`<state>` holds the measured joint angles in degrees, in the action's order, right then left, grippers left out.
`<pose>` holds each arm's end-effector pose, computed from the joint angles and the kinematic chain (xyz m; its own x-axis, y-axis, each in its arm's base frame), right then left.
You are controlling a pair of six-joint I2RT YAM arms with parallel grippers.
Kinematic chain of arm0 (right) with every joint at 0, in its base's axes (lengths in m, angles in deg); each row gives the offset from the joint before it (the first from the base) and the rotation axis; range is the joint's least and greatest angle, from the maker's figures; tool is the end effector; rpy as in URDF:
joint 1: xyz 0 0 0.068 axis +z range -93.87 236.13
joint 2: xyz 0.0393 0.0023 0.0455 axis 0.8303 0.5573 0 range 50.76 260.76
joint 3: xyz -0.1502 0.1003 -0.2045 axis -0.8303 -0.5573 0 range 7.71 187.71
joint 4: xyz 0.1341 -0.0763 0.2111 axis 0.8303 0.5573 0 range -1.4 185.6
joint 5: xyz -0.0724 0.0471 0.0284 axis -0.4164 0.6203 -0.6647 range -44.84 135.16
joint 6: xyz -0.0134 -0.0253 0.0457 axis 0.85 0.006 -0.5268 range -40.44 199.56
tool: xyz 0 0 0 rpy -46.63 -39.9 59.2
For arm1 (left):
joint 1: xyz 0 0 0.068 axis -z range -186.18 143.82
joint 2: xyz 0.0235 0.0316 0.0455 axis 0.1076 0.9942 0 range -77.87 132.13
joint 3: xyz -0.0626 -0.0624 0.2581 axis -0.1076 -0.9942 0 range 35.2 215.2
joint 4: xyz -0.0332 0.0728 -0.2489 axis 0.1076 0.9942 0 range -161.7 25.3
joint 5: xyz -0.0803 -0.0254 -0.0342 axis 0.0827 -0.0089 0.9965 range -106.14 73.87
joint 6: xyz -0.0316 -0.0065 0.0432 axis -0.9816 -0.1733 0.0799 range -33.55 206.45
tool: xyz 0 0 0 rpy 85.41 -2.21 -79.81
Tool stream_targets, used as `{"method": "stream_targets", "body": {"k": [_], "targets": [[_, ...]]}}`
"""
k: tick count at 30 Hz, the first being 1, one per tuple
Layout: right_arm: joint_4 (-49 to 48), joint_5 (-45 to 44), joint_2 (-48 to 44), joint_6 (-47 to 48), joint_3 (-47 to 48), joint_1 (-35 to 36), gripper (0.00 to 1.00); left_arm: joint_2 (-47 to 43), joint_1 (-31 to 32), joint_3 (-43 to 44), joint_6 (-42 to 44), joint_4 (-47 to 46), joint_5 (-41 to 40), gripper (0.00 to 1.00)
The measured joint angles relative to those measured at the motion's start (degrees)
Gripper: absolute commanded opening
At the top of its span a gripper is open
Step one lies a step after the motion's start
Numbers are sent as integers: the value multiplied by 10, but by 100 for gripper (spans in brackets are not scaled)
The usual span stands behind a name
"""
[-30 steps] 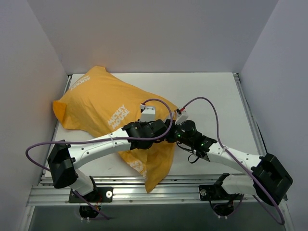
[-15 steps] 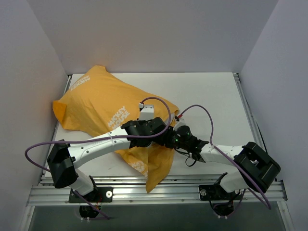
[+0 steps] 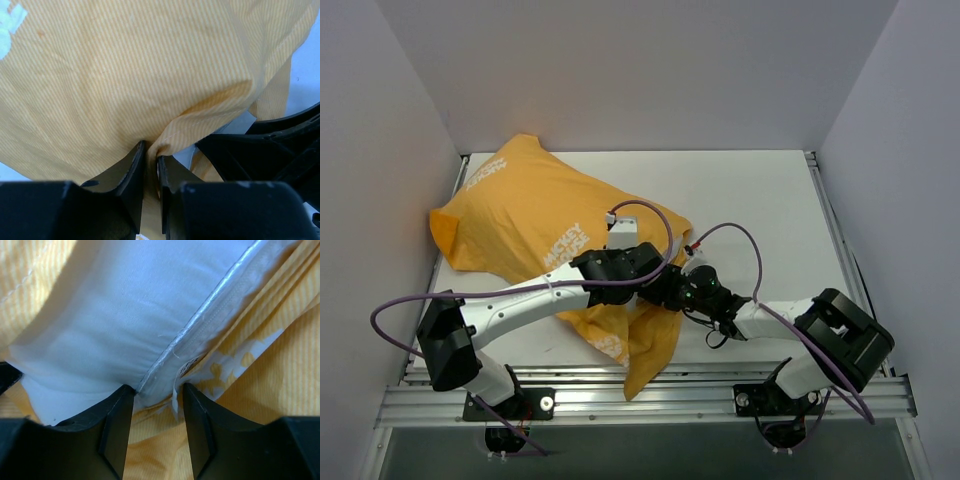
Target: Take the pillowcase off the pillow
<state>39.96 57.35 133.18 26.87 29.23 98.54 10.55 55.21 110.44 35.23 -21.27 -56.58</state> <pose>0.1891 0.1831 0.1672 -0.7404 0.3767 -0.5567 -0.3672 0.4670 0.8044 0.1687 -0.2608 0.2894 -0.6819 0.0110 -0.7314 -0.0025 0.9998 0.0174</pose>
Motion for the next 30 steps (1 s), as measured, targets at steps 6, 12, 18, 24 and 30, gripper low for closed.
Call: {"method": "stream_targets", "body": {"k": [6, 12, 18, 24, 30], "targets": [[17, -1, -5, 8, 0, -5, 35, -45, 0, -49, -36, 13, 0, 24], [13, -1, 13, 21, 0, -33, 32, -149, -6, -104, -73, 36, 0, 23], [-20, 10, 68, 22, 2, -35, 32, -206, -13, -126, -86, 33, -3, 24], [68, 11, 19, 44, 27, -34, 51, -182, -16, -173, -83, -1, 17, 25], [235, -16, -106, 98, 107, -34, 71, -132, -9, -183, -83, -34, 33, 25]]}}
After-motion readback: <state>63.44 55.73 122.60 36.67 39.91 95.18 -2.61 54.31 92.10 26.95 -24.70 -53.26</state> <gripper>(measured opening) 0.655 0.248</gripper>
